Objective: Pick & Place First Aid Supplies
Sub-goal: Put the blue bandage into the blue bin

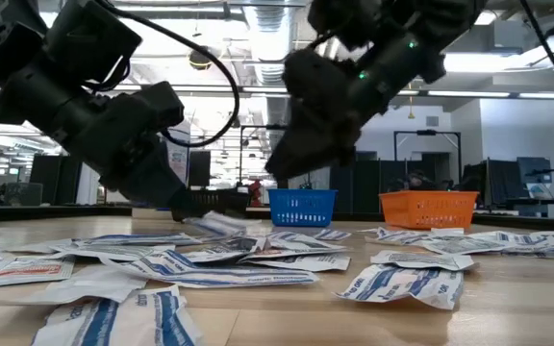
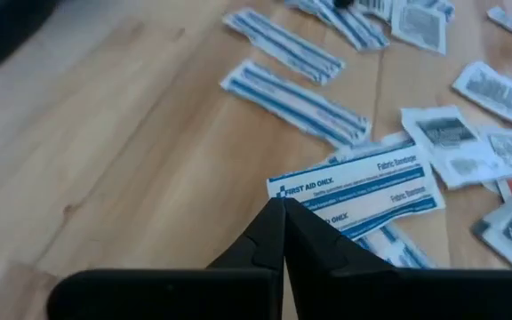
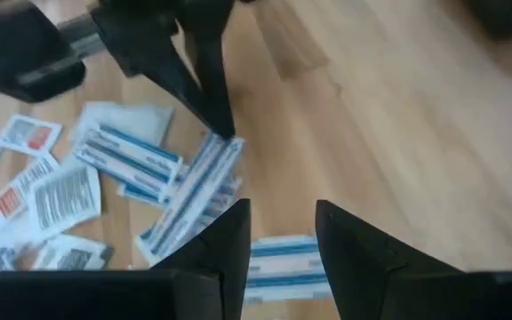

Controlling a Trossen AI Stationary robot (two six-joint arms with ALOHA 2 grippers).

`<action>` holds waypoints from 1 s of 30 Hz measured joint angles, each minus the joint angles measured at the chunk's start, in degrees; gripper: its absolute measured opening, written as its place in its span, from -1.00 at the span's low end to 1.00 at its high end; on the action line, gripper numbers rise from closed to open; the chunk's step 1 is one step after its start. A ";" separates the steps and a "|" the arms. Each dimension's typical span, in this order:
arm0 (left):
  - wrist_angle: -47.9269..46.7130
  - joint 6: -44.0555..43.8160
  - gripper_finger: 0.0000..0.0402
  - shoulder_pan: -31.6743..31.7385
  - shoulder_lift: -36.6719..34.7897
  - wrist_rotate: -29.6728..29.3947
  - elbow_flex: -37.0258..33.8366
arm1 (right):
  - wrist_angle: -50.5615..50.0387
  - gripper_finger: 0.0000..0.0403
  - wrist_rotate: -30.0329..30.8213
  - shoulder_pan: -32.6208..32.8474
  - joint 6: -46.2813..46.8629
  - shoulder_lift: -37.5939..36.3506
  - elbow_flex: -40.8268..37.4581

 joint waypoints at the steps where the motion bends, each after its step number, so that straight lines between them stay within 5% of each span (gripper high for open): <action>1: 0.28 0.26 -0.97 -0.02 -0.13 -0.90 0.06 | 2.63 -0.39 -1.09 -0.06 0.97 1.49 0.43; 12: 1.67 5.80 -0.97 0.07 -1.29 -3.91 0.71 | 11.79 -0.39 -11.24 -3.47 5.99 8.18 1.37; 30: 9.32 13.57 -0.97 0.11 -1.31 -8.77 0.76 | 12.95 -0.42 -13.23 -3.67 5.06 7.94 1.44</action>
